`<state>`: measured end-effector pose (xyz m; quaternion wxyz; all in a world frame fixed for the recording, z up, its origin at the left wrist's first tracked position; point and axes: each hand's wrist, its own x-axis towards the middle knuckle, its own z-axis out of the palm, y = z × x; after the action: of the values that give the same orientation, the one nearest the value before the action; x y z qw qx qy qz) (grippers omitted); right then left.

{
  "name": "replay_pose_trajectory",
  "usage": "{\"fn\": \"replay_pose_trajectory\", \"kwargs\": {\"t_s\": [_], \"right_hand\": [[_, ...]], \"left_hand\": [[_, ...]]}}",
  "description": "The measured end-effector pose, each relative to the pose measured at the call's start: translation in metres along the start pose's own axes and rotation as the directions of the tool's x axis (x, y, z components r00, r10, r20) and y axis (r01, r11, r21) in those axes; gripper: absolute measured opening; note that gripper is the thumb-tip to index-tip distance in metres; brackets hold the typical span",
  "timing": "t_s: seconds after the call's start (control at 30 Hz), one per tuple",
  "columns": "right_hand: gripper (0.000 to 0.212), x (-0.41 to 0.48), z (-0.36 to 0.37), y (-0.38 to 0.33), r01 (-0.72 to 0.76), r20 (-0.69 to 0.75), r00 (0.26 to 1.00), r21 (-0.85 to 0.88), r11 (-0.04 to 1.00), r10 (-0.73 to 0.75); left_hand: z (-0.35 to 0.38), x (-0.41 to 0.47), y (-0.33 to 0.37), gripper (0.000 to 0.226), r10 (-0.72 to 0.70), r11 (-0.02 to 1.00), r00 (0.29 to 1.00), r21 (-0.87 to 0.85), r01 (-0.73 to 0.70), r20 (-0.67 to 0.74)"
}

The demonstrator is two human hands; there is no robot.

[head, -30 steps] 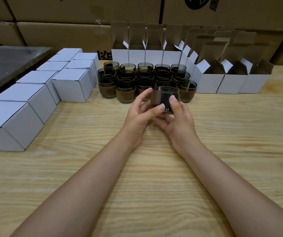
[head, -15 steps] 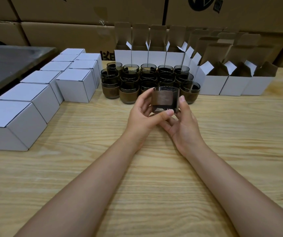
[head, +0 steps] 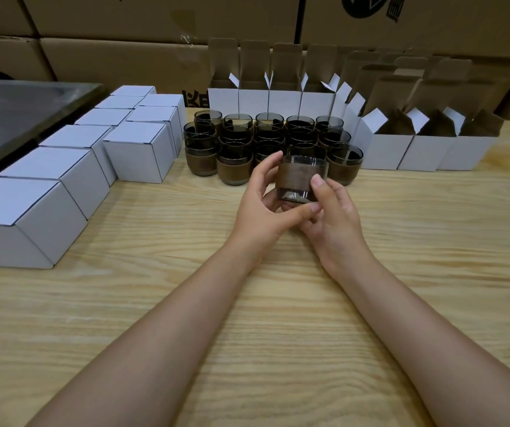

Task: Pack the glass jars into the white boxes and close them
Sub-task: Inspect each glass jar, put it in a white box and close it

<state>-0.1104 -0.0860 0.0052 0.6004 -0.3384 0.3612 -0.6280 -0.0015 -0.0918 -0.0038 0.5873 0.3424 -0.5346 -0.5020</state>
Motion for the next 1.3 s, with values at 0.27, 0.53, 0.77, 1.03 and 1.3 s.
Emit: {"fn": "replay_pose_trajectory", "kwargs": {"t_s": [0.27, 0.53, 0.77, 1.03, 1.3], "right_hand": [[0.044, -0.004, 0.002, -0.004, -0.097, 0.062, 0.994, 0.139, 0.985, 0.089], [0.051, -0.003, 0.001, -0.004, -0.116, 0.083, 0.99, 0.057, 0.992, 0.111], [0.075, -0.003, 0.001, -0.003, -0.001, 0.038, 0.999, 0.014, 1.0, 0.001], [0.064, 0.001, -0.005, -0.002, -0.021, 0.055, 0.998, 0.074, 0.997, 0.017], [0.044, 0.005, -0.008, -0.001, -0.091, 0.102, 0.992, 0.108, 0.99, 0.08]], "left_hand": [[0.0, -0.001, 0.001, 0.084, -0.063, 0.997, 0.998, -0.033, 0.064, 0.028], [0.001, -0.001, 0.0, 0.075, -0.012, 0.999, 1.0, 0.033, 0.012, 0.0], [0.001, -0.001, -0.002, 0.083, 0.033, 0.993, 0.999, 0.115, -0.029, -0.033], [0.002, -0.003, 0.0, 0.087, 0.051, 0.99, 0.999, 0.13, -0.049, -0.007], [0.003, -0.002, -0.002, 0.068, 0.007, 0.985, 0.999, 0.171, 0.0, -0.041]]}}
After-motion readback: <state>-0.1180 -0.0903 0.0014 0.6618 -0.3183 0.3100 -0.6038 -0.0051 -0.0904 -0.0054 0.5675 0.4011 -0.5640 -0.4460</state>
